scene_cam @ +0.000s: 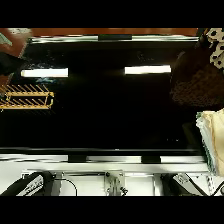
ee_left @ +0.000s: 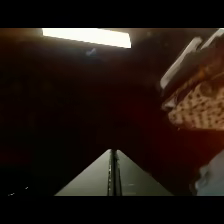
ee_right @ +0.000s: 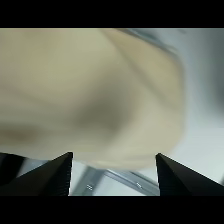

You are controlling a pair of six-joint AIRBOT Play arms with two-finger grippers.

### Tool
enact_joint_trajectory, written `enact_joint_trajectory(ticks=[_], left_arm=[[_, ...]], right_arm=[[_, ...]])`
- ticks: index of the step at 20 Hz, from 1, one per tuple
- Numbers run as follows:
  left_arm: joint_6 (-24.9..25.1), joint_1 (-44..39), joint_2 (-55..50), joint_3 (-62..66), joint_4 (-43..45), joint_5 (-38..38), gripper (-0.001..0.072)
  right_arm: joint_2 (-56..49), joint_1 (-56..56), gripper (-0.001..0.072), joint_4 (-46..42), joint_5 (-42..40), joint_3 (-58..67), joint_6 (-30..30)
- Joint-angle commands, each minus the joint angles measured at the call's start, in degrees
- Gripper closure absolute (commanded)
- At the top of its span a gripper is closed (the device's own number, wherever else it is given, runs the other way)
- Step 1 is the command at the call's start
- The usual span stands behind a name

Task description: Fold the shirts.

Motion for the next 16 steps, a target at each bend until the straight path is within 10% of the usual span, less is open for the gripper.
enact_joint_trajectory(ticks=[1, 5, 8, 10, 16], left_arm=[[6.1, -4.1, -4.9, 0.0, 3.0, 1.6, 0.068], [-7.6, -19.9, -11.9, 1.5, 28.5, 3.4, 0.068], [-15.9, -30.6, -17.8, 3.9, 48.0, -9.0, 0.0586], [-16.1, -33.5, -20.2, 3.9, 48.8, -15.9, 0.0241], [-16.1, -34.0, -22.0, 3.9, 46.4, -18.7, 0.024]], right_arm=[[2.5, 11.8, 0.0076, 23.9, -11.9, 0.0, -7.1], [3.3, 40.2, 0.0078, 24.9, -30.2, 0.7, 3.2], [-1.3, 55.6, 0.0077, 18.6, -21.3, 2.0, 9.3], [-3.1, 61.2, 0.0077, 18.4, -14.4, 2.1, 9.3], [-4.0, 65.7, 0.0077, 18.6, -10.8, 2.1, 9.7]])
